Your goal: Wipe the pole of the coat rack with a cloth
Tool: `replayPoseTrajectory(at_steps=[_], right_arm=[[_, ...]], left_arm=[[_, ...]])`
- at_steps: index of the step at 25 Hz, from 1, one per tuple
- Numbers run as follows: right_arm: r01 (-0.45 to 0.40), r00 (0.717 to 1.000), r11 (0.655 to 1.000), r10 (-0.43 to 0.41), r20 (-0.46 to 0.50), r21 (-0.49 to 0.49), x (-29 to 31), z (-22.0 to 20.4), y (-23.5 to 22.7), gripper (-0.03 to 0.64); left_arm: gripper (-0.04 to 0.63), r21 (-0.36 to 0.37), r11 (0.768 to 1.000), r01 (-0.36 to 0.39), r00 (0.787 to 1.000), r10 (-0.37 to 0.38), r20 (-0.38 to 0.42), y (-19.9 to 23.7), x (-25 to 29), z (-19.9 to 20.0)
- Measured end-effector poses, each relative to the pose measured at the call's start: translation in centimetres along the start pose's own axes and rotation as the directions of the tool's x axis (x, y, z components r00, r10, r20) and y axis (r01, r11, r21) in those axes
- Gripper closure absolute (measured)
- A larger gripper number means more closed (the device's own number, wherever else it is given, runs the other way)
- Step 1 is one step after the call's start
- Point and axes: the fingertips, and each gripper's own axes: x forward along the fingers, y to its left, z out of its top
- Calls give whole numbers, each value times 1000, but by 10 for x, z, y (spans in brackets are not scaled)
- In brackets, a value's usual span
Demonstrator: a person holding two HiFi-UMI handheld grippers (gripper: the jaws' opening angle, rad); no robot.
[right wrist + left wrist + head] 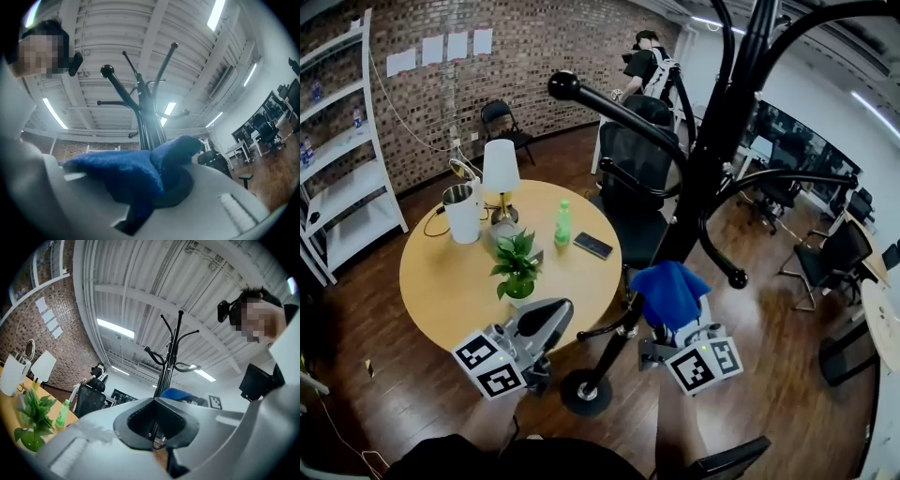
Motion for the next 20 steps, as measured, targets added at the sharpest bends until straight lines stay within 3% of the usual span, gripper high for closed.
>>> replayPoseTrajectory(at_steps=[9, 16, 20], right_arm=[[119, 979, 991, -107, -175, 62, -54, -125, -37, 597], [210, 919, 975, -173, -354, 67, -91, -211, -67, 597], [229, 900, 968, -171, -402, 103, -96, -226, -68, 597]], left_arm=[[595, 6, 1000, 2, 997, -1, -80, -2, 6, -19], [595, 0, 1000, -1, 995, 1, -99, 0, 10, -27], [595, 7, 1000, -10, 995, 11, -103, 0, 10, -30]])
